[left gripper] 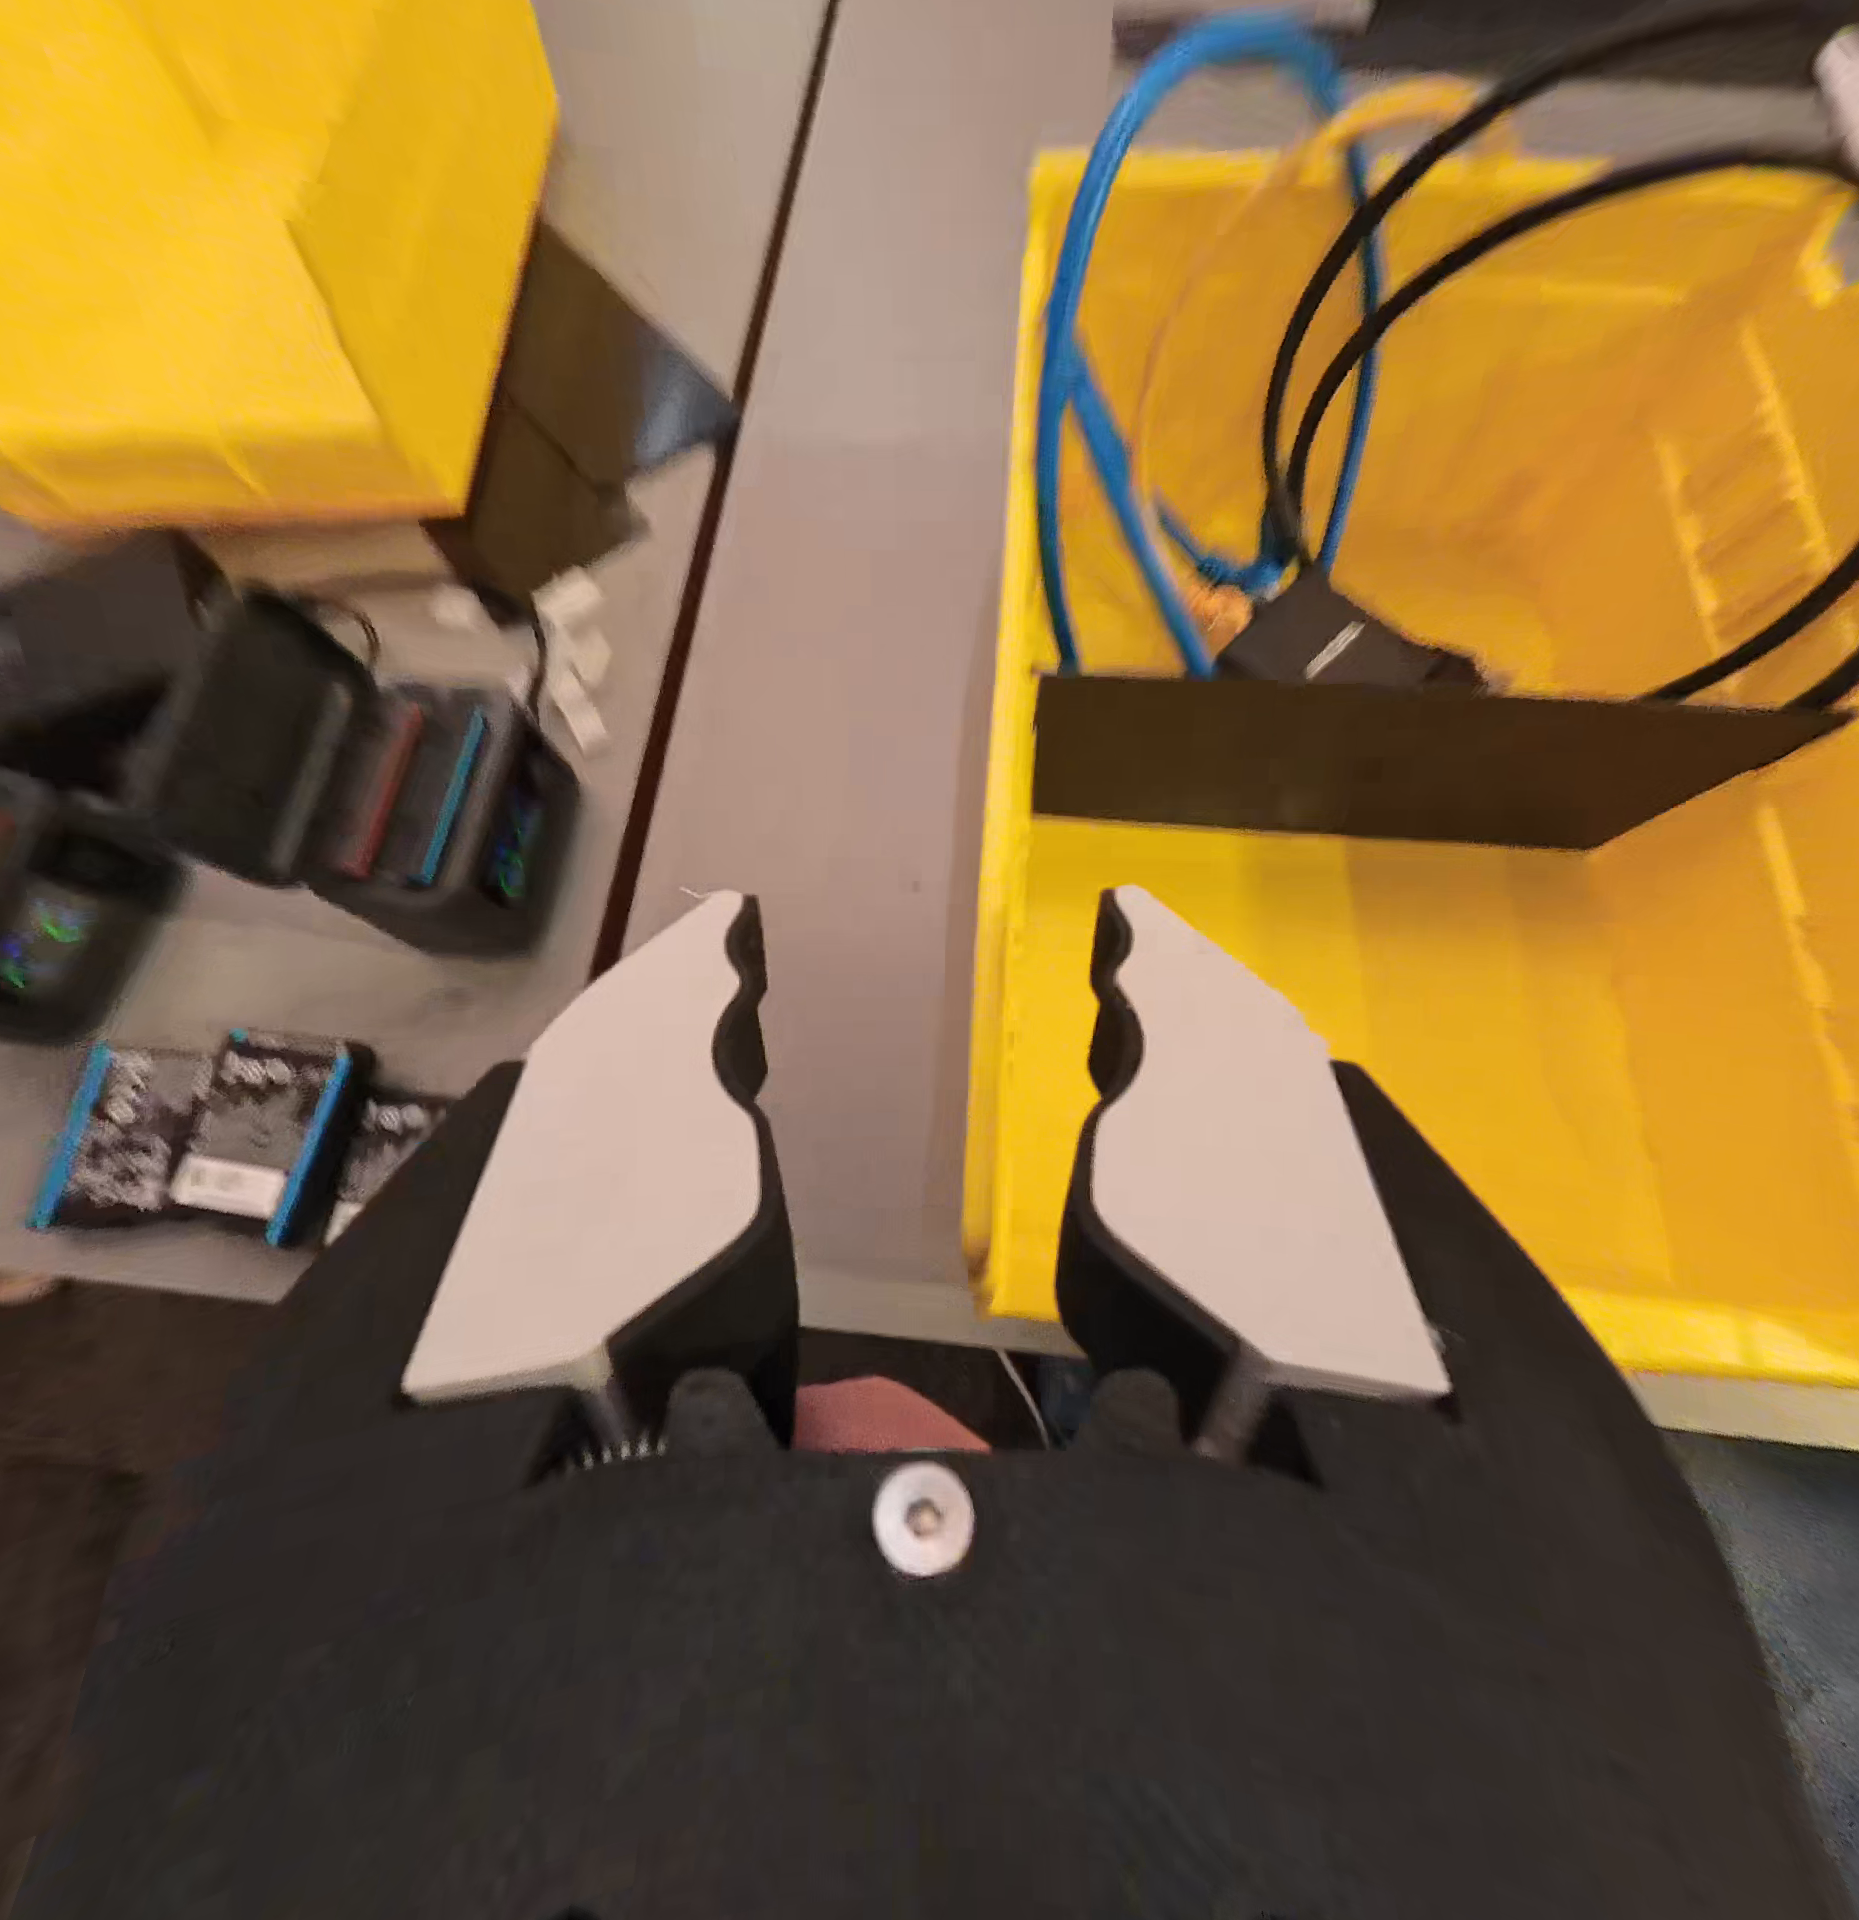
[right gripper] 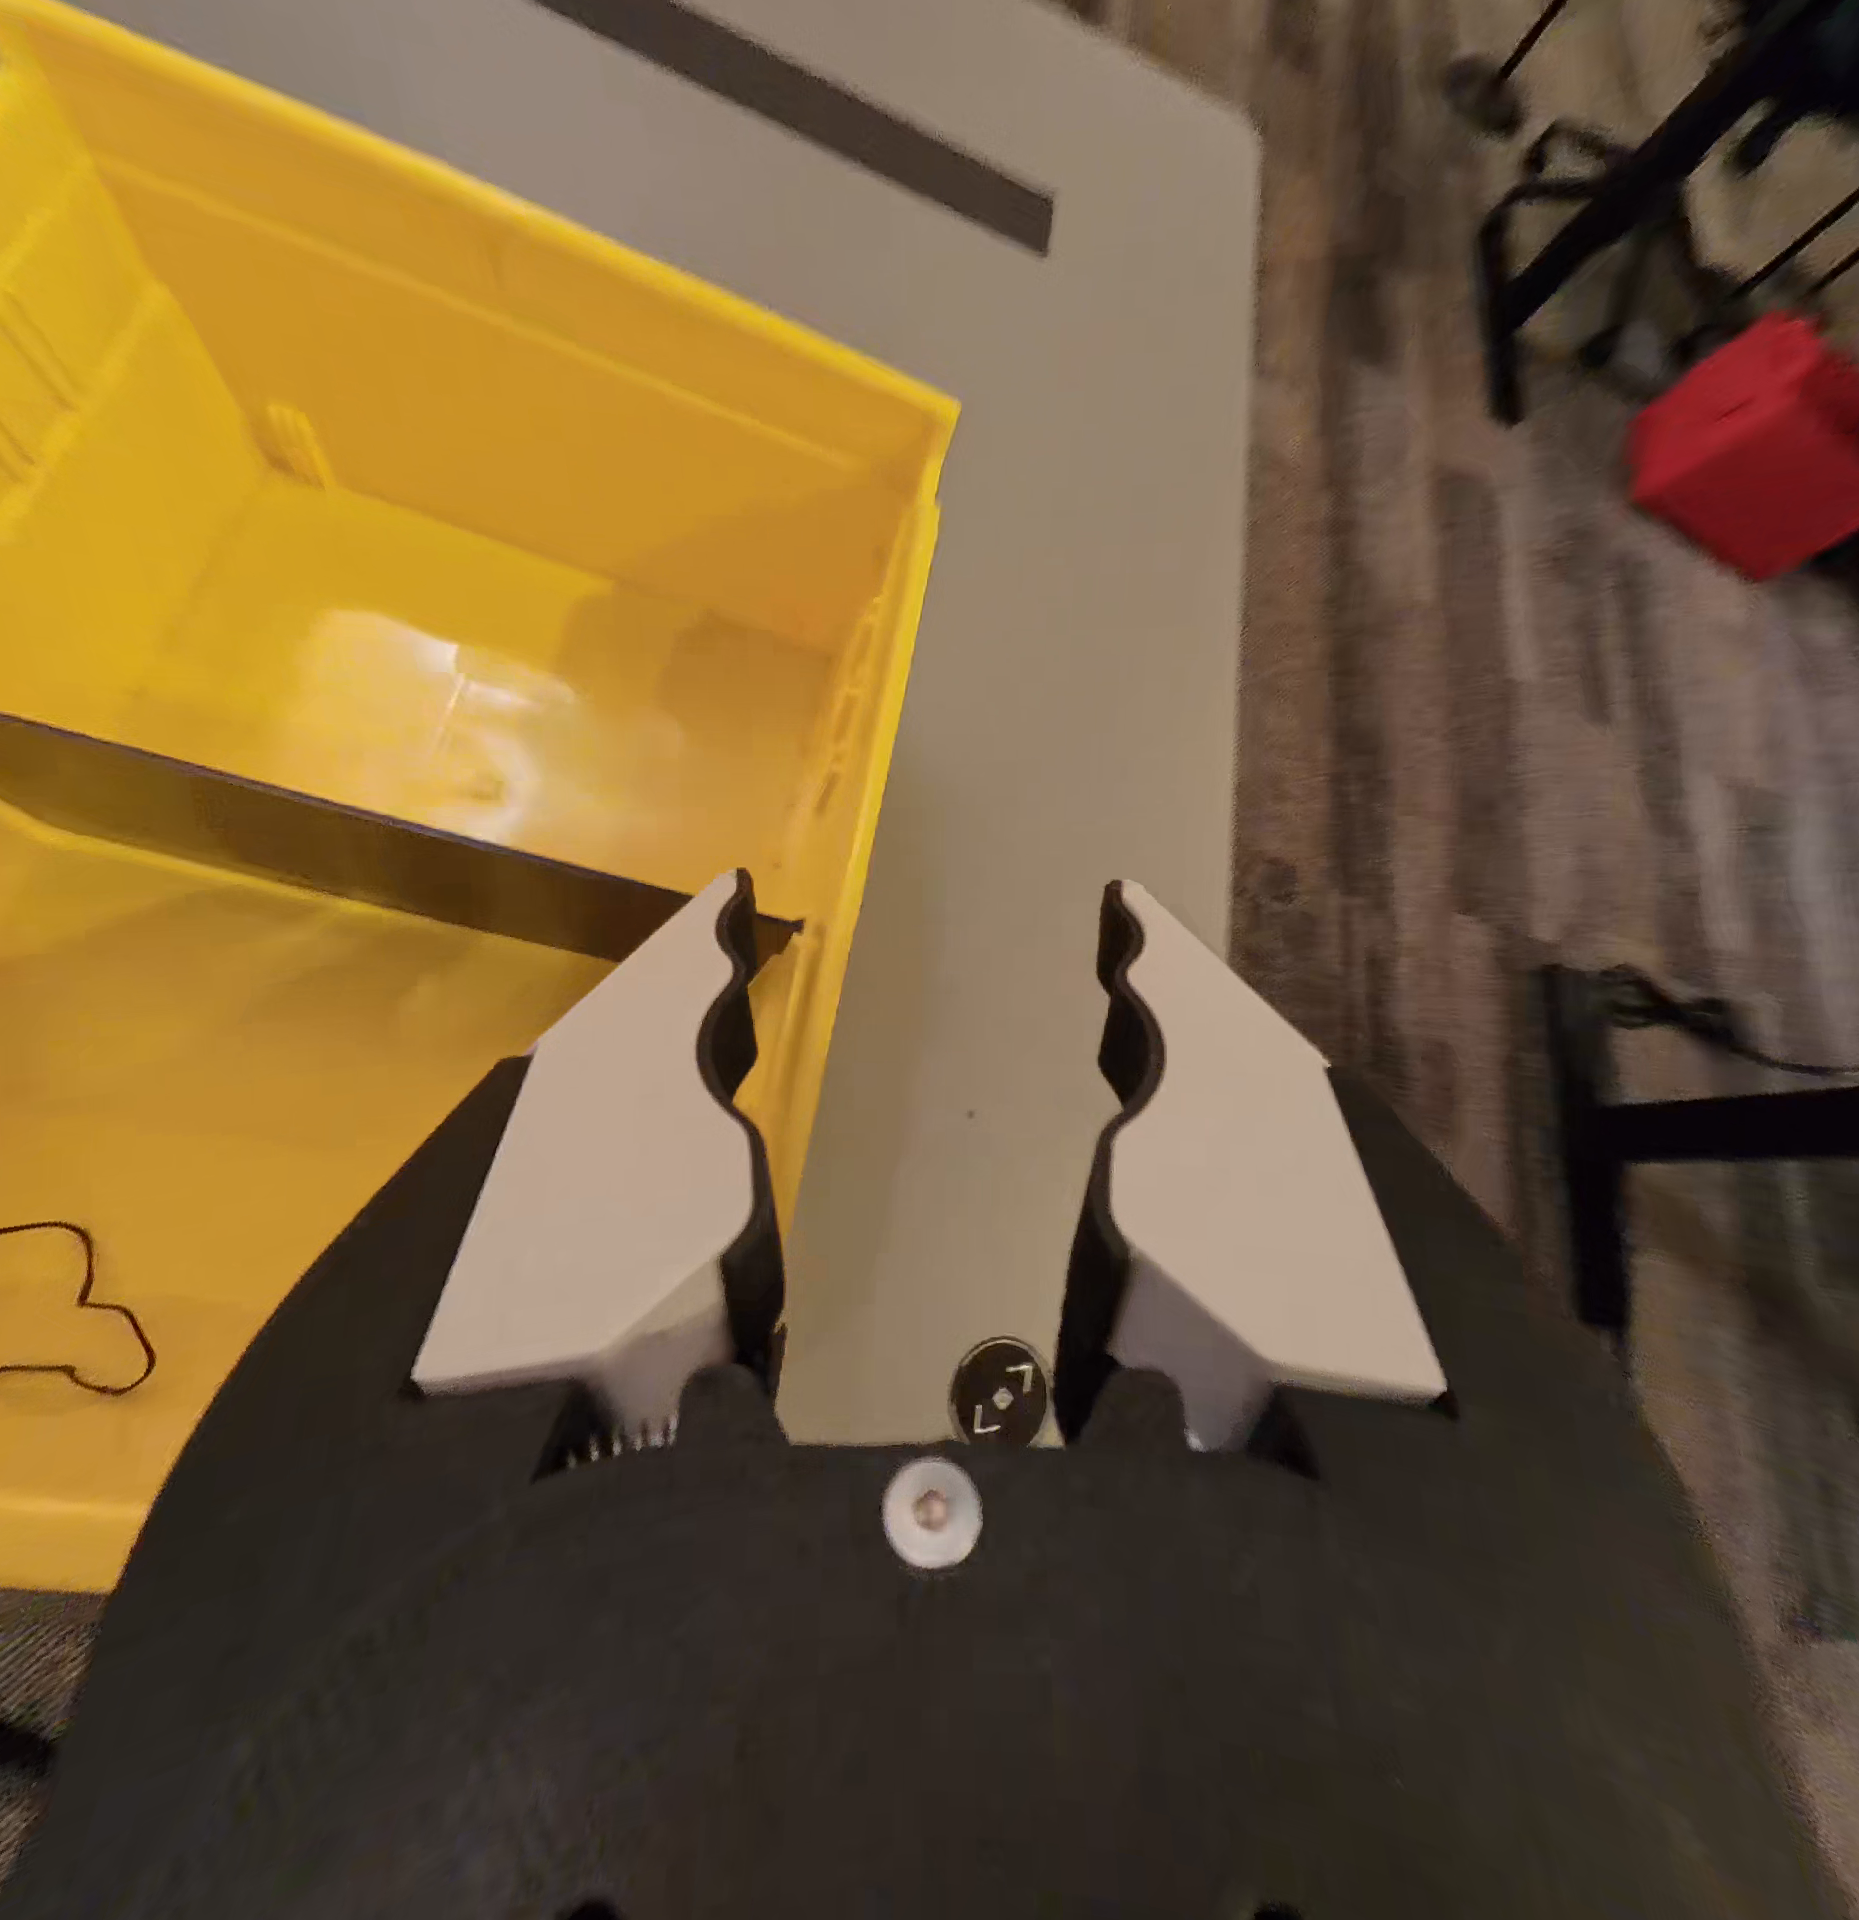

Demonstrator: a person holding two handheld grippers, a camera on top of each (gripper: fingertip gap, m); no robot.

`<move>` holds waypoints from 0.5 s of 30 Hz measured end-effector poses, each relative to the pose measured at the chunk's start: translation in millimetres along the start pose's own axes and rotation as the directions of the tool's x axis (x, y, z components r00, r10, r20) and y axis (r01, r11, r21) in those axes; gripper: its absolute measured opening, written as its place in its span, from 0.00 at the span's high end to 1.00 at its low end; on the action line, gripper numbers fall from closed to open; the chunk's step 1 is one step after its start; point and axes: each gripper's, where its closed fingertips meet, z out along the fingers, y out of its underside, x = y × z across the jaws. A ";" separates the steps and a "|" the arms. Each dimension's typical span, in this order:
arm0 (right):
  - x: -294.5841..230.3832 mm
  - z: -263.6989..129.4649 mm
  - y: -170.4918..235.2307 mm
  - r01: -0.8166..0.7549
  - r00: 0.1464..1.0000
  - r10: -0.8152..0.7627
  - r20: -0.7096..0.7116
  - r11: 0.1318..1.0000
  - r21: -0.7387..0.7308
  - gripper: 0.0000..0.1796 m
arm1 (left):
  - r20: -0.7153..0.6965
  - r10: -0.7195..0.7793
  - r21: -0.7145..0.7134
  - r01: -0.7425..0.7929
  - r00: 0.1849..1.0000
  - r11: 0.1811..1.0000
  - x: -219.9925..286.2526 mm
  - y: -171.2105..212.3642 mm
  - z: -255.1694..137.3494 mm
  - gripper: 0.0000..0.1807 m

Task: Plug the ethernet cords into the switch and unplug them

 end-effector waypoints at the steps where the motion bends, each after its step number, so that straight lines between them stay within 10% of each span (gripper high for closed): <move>1: -0.7 -7.8 -9.4 0.021 1.000 -0.020 -0.019 0.999 0.028 0.64 | -0.010 0.030 0.040 -0.030 0.999 0.999 7.5 -12.3 -6.2 0.67; 15: -219.6 -53.5 -119.1 0.207 0.898 -0.318 0.304 0.915 0.346 0.74 | -0.193 0.322 -0.238 -0.363 0.927 0.901 130.3 -61.0 84.6 0.63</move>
